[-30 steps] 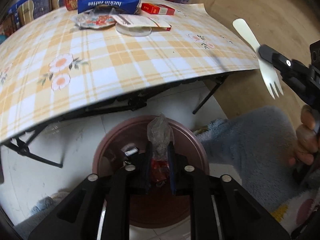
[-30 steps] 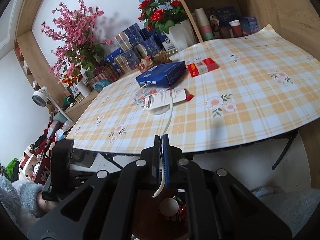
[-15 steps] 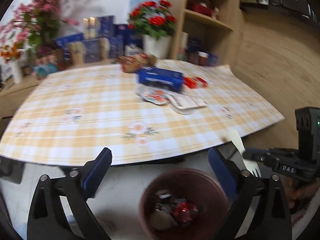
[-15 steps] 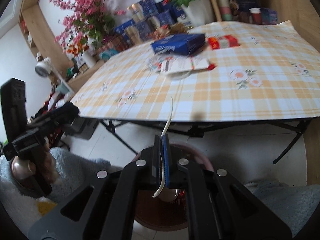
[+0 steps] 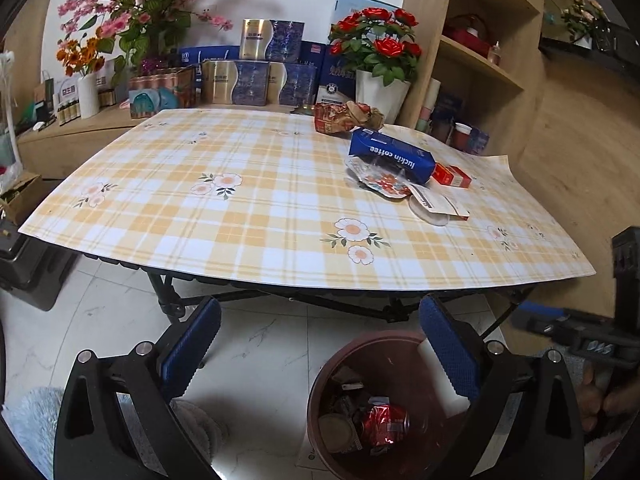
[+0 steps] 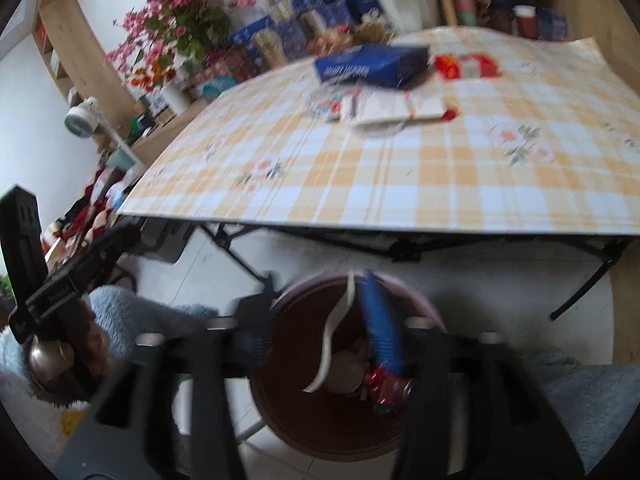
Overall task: Collect trash
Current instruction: 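Raise both open tools from the bin back toward the table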
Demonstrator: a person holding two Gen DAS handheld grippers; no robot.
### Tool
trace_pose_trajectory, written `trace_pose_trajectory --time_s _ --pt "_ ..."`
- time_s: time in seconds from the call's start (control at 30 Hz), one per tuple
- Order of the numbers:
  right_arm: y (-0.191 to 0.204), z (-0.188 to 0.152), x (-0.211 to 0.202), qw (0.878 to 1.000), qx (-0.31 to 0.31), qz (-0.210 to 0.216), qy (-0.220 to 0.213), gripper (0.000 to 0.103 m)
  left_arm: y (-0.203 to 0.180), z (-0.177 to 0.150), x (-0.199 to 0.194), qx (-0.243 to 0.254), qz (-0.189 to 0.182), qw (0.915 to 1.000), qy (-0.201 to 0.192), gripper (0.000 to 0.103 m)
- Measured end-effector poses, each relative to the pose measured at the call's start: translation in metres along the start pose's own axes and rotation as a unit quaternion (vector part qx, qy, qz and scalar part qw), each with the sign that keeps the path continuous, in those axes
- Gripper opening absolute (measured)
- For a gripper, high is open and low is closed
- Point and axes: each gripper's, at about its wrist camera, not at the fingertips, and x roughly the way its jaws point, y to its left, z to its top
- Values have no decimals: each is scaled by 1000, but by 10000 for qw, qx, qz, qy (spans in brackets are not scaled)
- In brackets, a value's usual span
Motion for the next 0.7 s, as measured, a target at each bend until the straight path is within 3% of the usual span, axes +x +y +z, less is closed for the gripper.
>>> trace_pose_trajectory --time_s 0.13,0.33,0.5,0.63,0.7 --pt "-11 6 -20 9982 181 -283 -497 96 -3 -1 1 -21 -1 10000 13 97" --pt "-22 11 -28 9938 116 -880 -671 97 -3 -3 0 -60 18 10000 12 97" --pt "-32 15 -32 9917 240 -1005 -767 97 1 -6 3 -122 -1 9998 135 97" --pt "-37 21 -30 9897 141 -1181 -803 97 9 3 5 -444 -475 9976 238 97" --pt "-38 27 -30 9888 62 -1226 -851 97 12 13 9 -591 -507 9965 302 96"
